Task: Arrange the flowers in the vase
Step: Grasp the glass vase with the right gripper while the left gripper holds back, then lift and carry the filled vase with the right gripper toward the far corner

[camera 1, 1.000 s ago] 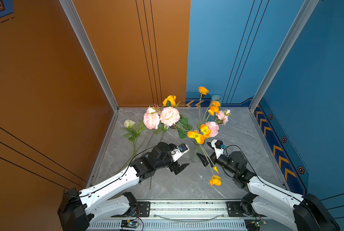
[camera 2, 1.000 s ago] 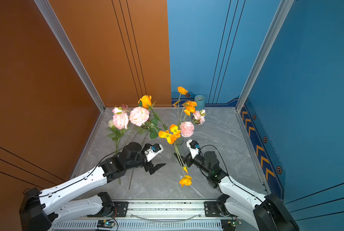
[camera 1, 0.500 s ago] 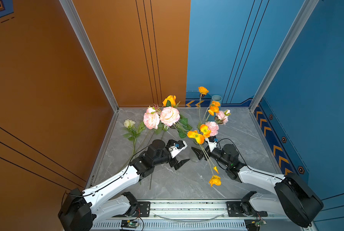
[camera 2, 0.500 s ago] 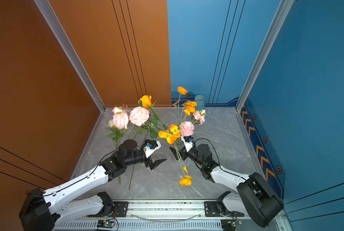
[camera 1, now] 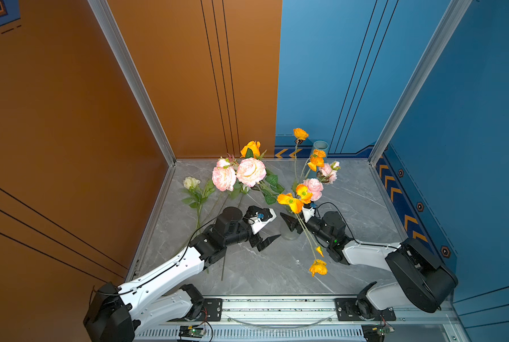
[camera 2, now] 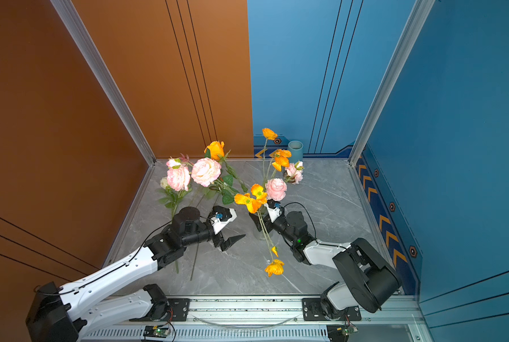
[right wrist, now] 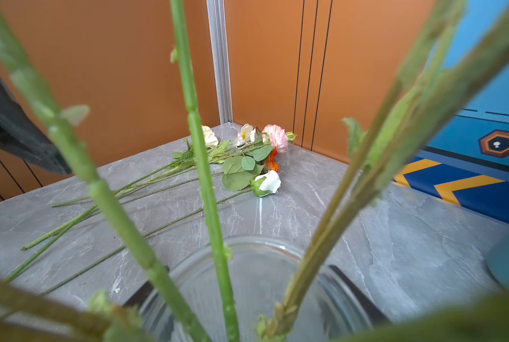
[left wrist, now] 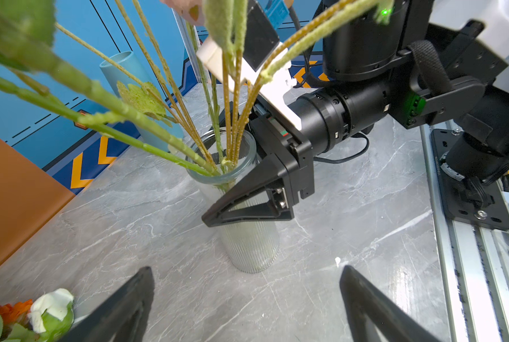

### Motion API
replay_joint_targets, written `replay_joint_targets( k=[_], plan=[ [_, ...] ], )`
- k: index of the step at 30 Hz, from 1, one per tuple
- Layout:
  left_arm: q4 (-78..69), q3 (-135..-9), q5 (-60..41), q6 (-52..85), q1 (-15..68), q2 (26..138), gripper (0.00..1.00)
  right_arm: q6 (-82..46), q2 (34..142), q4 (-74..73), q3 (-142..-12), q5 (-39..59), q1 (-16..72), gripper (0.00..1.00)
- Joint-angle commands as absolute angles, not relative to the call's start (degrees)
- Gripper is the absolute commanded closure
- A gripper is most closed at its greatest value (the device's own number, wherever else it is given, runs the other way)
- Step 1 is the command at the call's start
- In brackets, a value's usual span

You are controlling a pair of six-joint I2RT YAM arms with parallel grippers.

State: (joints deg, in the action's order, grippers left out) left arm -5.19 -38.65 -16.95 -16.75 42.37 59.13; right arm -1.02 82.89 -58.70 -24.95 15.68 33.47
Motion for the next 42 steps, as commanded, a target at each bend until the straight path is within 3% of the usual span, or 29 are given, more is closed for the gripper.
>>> replay_joint_targets(
  k=[1, 3, 5, 14, 17, 25, 29, 35, 42],
  plan=[
    [-5.7, -38.2, -16.9, -17.5, 41.9, 58.0, 0.02, 0.1, 82.4, -60.0, -26.5, 14.0, 33.6, 0.28],
    [-5.6, -38.3, -16.8, -17.4, 41.7, 58.1, 0.02, 0.5, 81.9, -59.3, -26.6, 14.0, 33.6, 0.36],
    [-5.6, -38.4, -16.9, -17.4, 41.8, 58.1, 0.02, 0.4, 81.3, -58.7, -26.8, 13.8, 33.5, 0.51],
    [-5.6, -38.1, -16.4, -17.5, 41.7, 58.1, 0.02, 0.9, 75.2, -54.8, -27.4, 13.6, 33.2, 0.69],
    [-5.7, -38.1, -16.5, -17.5, 41.7, 58.0, 0.02, 1.8, 69.9, -47.3, -29.3, 11.9, 32.2, 0.81],
    [-5.6, -38.2, -17.0, -17.3, 41.6, 57.7, 0.02, 2.1, 55.2, -34.7, -31.8, 7.3, 23.9, 0.82],
    [-5.7, -38.3, -17.5, -17.1, 41.8, 57.4, 0.02, 2.8, 52.7, -28.9, -35.8, 4.1, 16.6, 0.82],
    [-5.7, -38.1, -18.3, -17.2, 41.9, 57.4, 0.02, 4.4, 55.9, -27.7, -42.2, 1.5, 6.5, 0.82],
    [-6.2, -37.7, -22.8, -17.4, 42.6, 57.0, 0.02, 7.8, 64.9, -36.6, -46.3, 3.3, -1.4, 0.82]
  ],
)
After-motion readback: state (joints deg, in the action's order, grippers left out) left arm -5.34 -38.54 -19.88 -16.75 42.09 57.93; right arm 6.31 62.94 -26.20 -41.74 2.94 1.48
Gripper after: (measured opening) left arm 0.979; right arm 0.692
